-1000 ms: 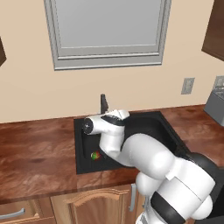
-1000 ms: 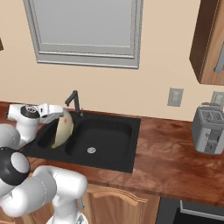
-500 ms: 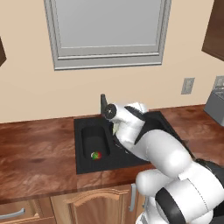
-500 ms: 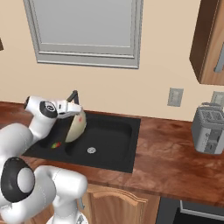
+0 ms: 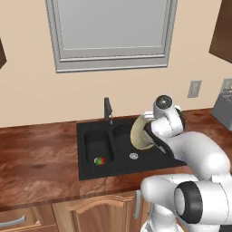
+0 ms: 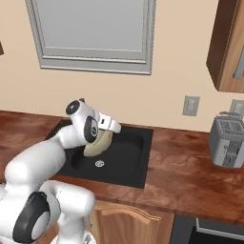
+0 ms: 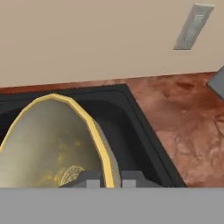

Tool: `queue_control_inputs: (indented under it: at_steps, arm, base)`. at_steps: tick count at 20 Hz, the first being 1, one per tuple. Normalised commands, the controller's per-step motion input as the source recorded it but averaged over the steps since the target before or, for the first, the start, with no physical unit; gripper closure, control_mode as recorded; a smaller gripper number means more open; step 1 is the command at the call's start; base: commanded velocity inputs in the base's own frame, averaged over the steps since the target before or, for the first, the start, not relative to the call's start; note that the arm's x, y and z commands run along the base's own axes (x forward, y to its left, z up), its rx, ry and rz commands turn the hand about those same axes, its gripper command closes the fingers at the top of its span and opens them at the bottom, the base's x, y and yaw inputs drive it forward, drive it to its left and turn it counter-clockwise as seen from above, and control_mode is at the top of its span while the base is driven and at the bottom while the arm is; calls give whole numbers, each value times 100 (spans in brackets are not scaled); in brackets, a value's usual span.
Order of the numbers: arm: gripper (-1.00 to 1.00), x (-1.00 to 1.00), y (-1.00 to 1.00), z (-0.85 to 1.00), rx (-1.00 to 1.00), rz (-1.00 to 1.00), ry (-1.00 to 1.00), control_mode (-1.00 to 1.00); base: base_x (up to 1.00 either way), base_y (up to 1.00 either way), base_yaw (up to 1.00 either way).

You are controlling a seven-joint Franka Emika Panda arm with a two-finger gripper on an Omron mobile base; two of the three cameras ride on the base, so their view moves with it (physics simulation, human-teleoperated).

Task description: Dump the mango and tomato from the bowl so the bowl can be washed. Place the bowl in the sink after clearing the leftovers.

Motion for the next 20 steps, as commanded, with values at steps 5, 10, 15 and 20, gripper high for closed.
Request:
queue_control_inputs:
  at_steps: [5, 10, 15, 20]
  arm:
    - [100, 15, -95, 0, 61, 2, 24, -100]
    - [100, 24, -59, 0, 59, 11, 30, -100]
    - [100, 3, -5, -2, 22, 3, 4, -100]
    - [100, -1, 8, -44, 0, 0, 0, -100]
  base:
    - [0, 0, 0]
    - [0, 0, 0]
    - [0, 0, 0]
    - [0, 0, 0]
